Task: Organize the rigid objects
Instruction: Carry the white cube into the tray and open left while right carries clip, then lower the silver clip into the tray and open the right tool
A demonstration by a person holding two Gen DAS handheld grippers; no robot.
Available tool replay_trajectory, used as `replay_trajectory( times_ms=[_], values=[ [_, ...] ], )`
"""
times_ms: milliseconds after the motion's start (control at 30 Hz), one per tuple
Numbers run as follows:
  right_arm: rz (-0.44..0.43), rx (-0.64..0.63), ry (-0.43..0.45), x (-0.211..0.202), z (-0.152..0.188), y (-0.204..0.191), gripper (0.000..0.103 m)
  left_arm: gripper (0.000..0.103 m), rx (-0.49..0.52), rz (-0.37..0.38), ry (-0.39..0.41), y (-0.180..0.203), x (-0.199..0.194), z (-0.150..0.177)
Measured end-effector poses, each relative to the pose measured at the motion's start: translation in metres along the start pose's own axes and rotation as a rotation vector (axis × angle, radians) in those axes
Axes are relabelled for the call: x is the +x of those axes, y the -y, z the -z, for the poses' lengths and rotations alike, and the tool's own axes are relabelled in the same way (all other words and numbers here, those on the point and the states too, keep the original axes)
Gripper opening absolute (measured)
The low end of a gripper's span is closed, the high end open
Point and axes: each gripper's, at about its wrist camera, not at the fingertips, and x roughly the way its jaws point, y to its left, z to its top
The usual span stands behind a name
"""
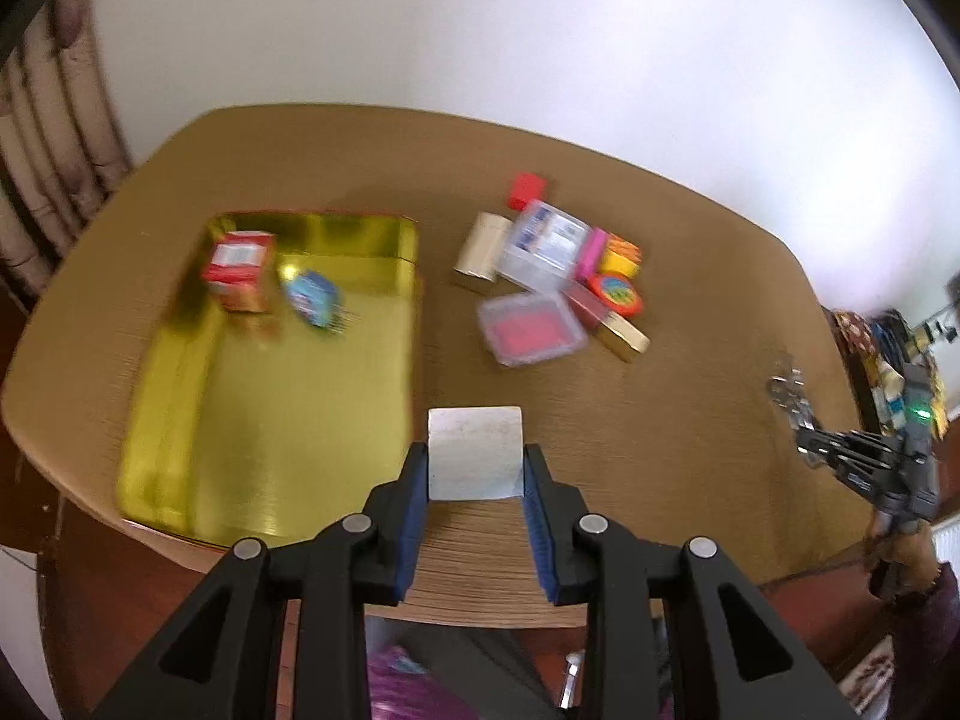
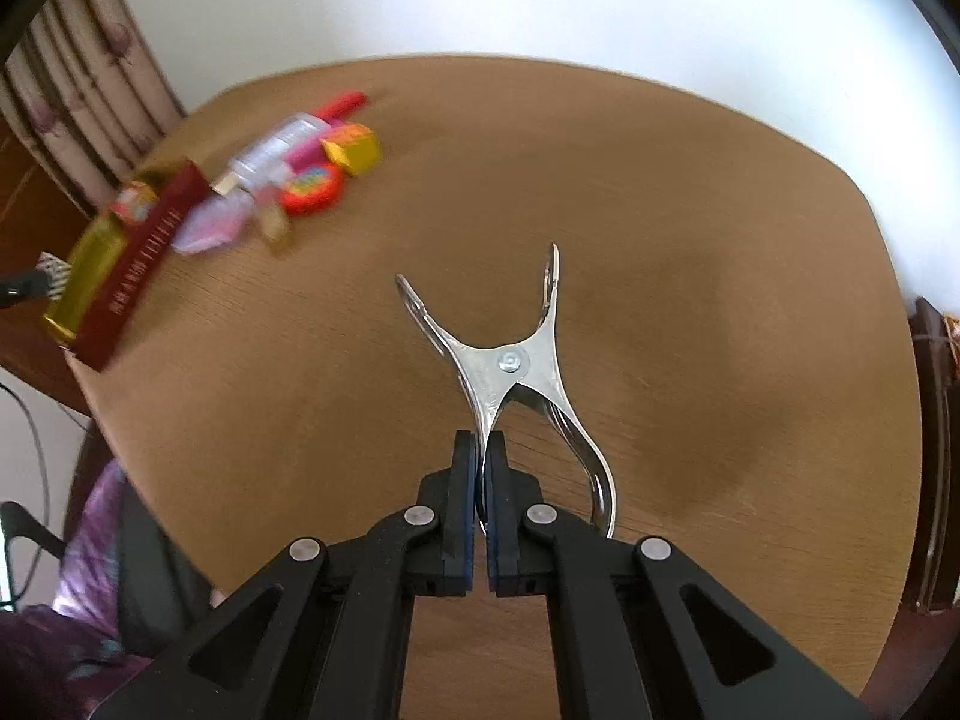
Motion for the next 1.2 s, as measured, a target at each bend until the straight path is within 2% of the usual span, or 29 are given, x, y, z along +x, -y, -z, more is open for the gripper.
replay_trajectory(
  times_ms=[133,267,567,700,833,900,1033,1133,1200],
  values=[
    [-0.076,-0.021,0.038,-0.014,-0.016,-0.032,0.003,0.030,-0.033,-0.053,0.027,-0.036,-0.010,-0.010],
    [-0.162,-0.041,0.068,-0.019,-0.035,-0.068,0.003,0.030,-0.041,-0.096,0.011,-0.064,-0.001,-0.021],
    [-0.296,-0.051,0.102,-0.018,-0.067,-0.129,0.003,0.030,-0.035,-0.193,-0.050,-0.102,0.061,-0.039],
    [-0.341,-0.054,0.107,-0.015,-0.082,-0.152,0.003,0.030,-0.082,-0.174,-0.061,-0.119,0.083,-0.046],
    [-0.370,-0.083,0.109,-0.013,-0.098,-0.179,0.003,0.032,-0.077,-0.171,-0.063,-0.124,0.092,-0.051],
    [-0.387,-0.096,0.104,-0.011,-0.104,-0.190,0.003,0.037,-0.072,-0.183,-0.065,-0.126,0.093,-0.051],
    [-0.433,-0.103,0.088,-0.001,-0.122,-0.216,0.003,0.038,-0.072,-0.223,-0.061,-0.125,0.088,-0.049],
    [-0.486,-0.092,0.058,0.014,-0.137,-0.237,0.004,0.038,-0.118,-0.271,0.029,-0.128,0.057,-0.040],
    [-0.503,-0.089,0.036,0.027,-0.146,-0.252,0.004,0.043,-0.144,-0.275,0.118,-0.127,0.027,-0.028]
  ],
)
